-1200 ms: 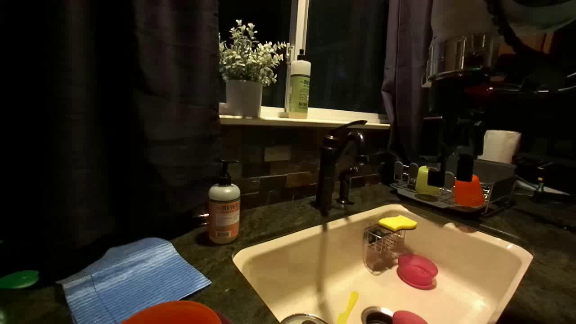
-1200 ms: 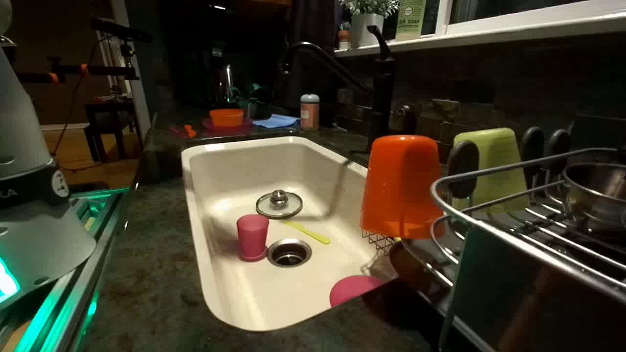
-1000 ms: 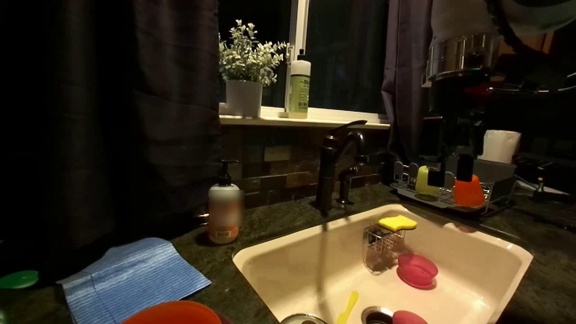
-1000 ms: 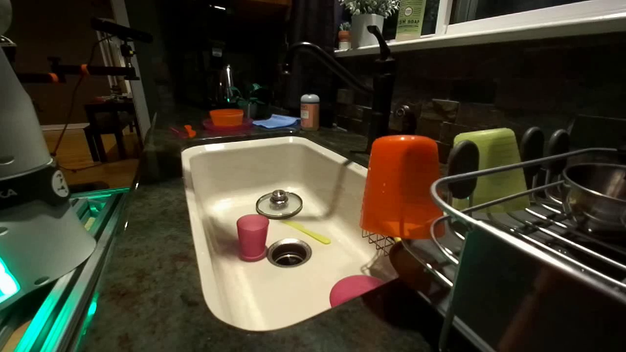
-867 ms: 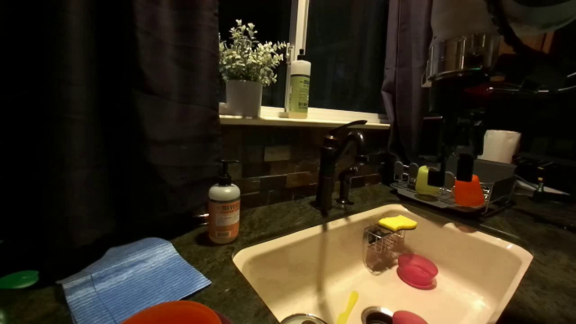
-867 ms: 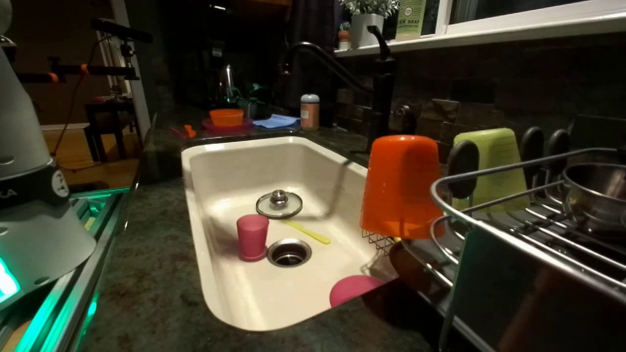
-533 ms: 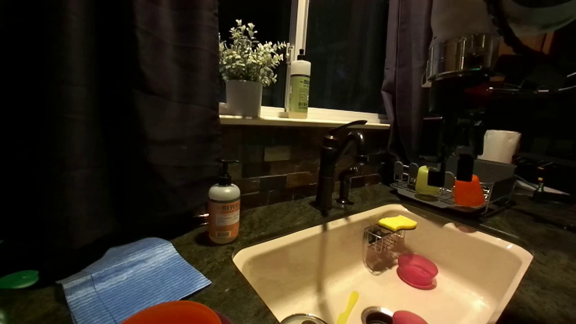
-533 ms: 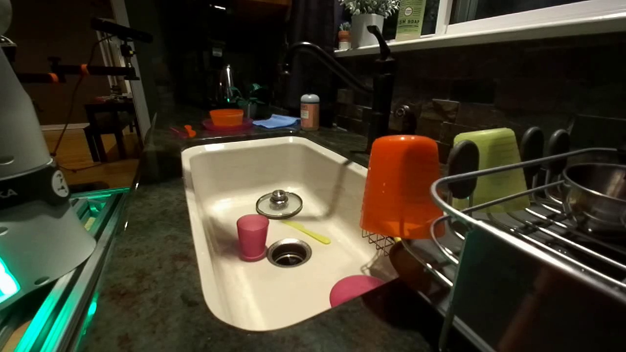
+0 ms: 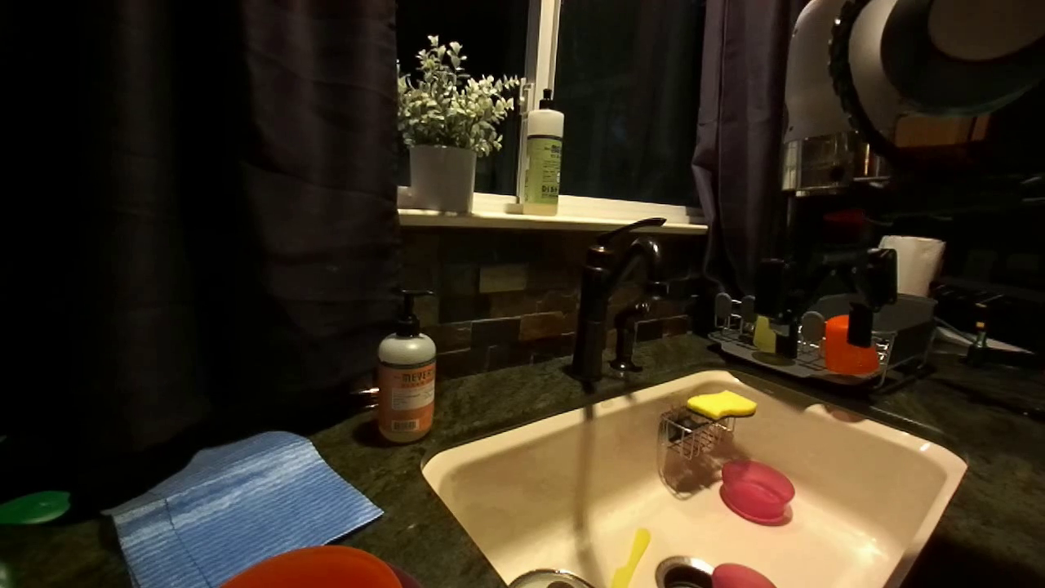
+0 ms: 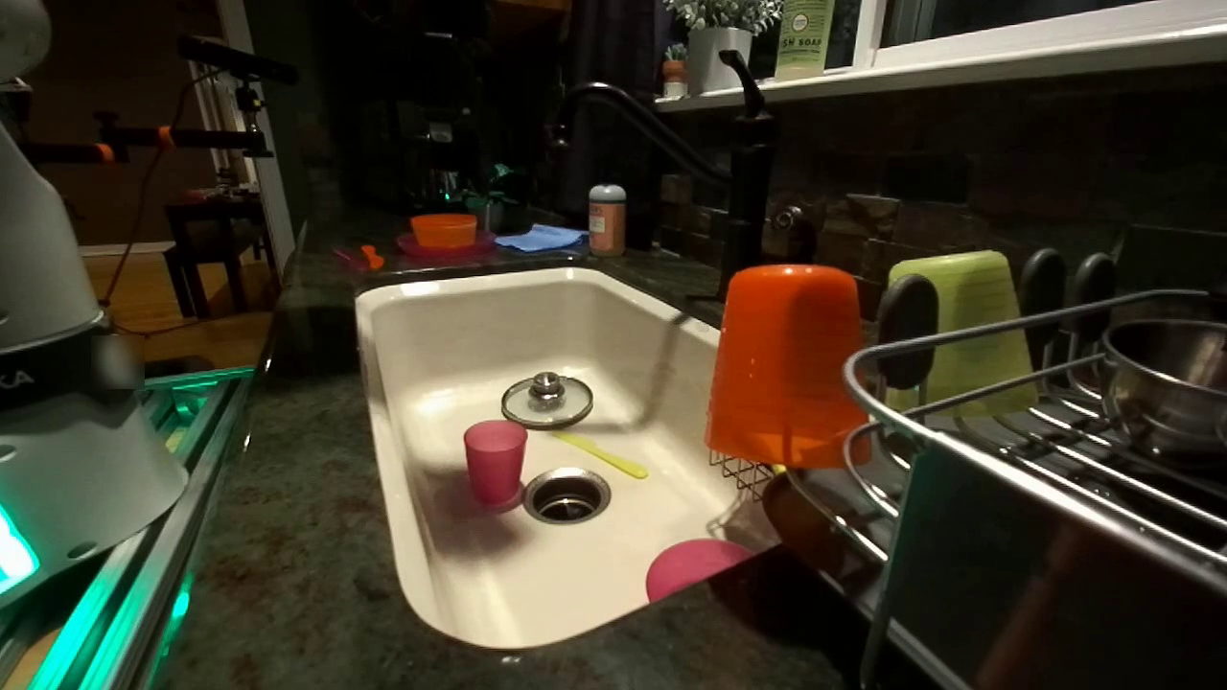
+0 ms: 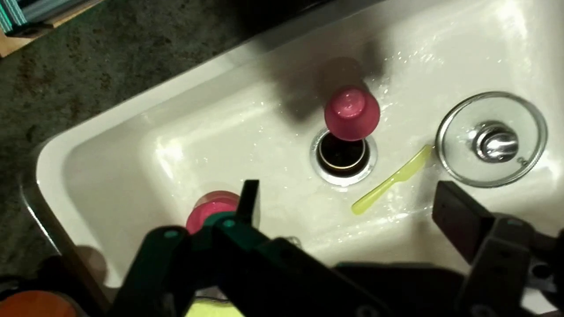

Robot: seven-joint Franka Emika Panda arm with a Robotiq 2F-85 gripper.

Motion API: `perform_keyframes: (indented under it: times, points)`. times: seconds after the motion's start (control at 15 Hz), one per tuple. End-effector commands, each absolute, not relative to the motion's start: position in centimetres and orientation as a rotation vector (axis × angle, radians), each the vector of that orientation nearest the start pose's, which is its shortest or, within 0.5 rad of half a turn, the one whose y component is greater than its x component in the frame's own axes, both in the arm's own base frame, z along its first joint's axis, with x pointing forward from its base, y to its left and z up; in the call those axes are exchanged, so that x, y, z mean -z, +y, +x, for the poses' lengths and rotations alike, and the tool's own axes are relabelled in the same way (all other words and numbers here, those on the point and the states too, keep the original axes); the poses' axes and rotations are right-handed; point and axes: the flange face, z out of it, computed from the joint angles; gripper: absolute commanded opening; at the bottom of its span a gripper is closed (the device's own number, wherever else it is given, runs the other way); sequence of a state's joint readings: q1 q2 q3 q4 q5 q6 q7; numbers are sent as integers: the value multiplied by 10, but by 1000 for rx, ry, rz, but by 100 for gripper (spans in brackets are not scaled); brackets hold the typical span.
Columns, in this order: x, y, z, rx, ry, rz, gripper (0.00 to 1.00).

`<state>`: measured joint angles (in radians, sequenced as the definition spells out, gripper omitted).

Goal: Put the pink cup on the dishrack.

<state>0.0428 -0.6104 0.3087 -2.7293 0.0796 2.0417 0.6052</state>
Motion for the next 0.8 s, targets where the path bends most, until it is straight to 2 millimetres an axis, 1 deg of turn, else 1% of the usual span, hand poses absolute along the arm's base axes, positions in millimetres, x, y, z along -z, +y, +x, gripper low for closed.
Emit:
perform_keyframes:
  times: [0.0, 0.07, 0.27, 0.4, 0.73]
  points:
    - [-366, 87, 338, -21, 776, -3192, 100]
    - [-358, 78, 341, -35, 819, -3161, 100]
    - [-340, 53, 357, -52, 895, -3087, 100]
    - [-321, 37, 363, -99, 940, -3053, 100]
    - [-276, 11, 374, -230, 1016, -3001, 100]
